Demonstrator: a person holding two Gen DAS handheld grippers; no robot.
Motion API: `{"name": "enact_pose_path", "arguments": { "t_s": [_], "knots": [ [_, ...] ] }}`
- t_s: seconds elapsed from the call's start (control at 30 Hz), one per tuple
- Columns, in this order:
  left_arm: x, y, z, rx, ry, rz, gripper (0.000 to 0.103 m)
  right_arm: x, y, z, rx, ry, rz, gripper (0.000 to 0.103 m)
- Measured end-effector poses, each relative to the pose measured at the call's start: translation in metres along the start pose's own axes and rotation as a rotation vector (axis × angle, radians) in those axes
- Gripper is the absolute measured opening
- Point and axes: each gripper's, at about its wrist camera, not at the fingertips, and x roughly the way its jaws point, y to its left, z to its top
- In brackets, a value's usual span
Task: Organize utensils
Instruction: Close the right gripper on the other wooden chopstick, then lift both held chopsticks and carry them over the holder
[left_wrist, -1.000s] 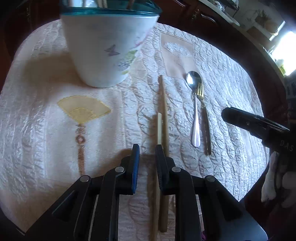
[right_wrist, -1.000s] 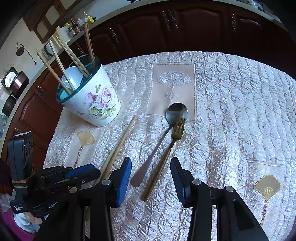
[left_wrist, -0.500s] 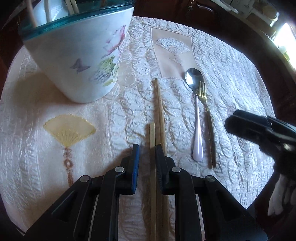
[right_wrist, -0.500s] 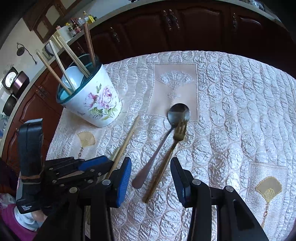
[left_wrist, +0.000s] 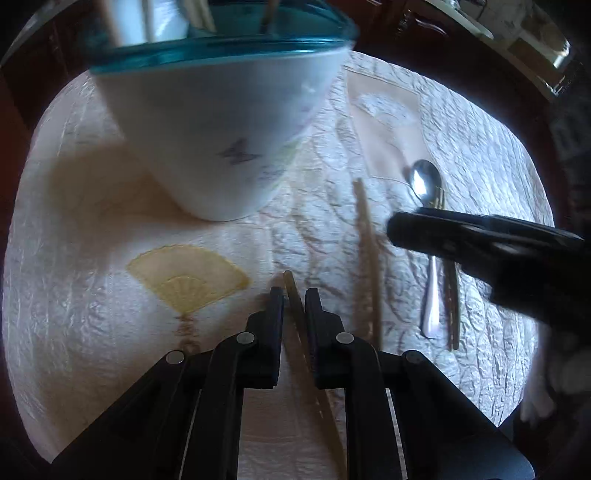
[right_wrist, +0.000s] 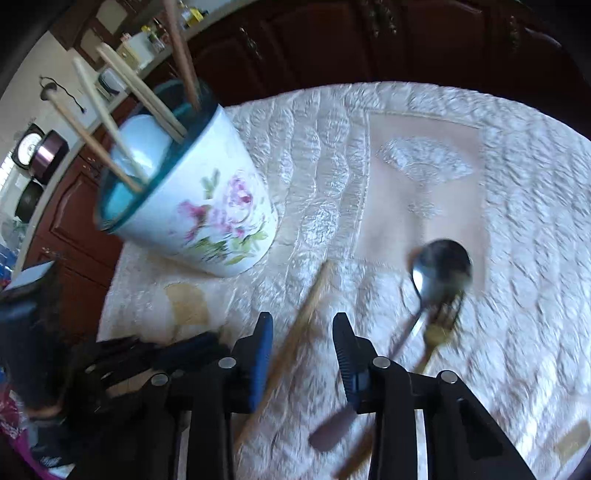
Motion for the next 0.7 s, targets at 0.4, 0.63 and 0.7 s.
{"name": "enact_pose_path", "arguments": {
  "t_s": [0.4,0.63,0.7],
  "knots": [
    [0.004,0.003,0.000,-0.029,-0.002,-0.039,0.010,0.007,-0.010,0.008,0.007,-0.013,0.027,0.008],
    [-0.031,0.010,-0.007,-0.040,-0.071,-0.092,0.004,-0.059,-0.004,-0.001,-0.043,-0.135,0.075,0.007],
    [-0.045,0.010,-0.008,-0.034,-0.097,-0.098,0.004,-0.078,0.001,-0.002,-0.056,-0.173,0.082,0.007]
  ]
}}
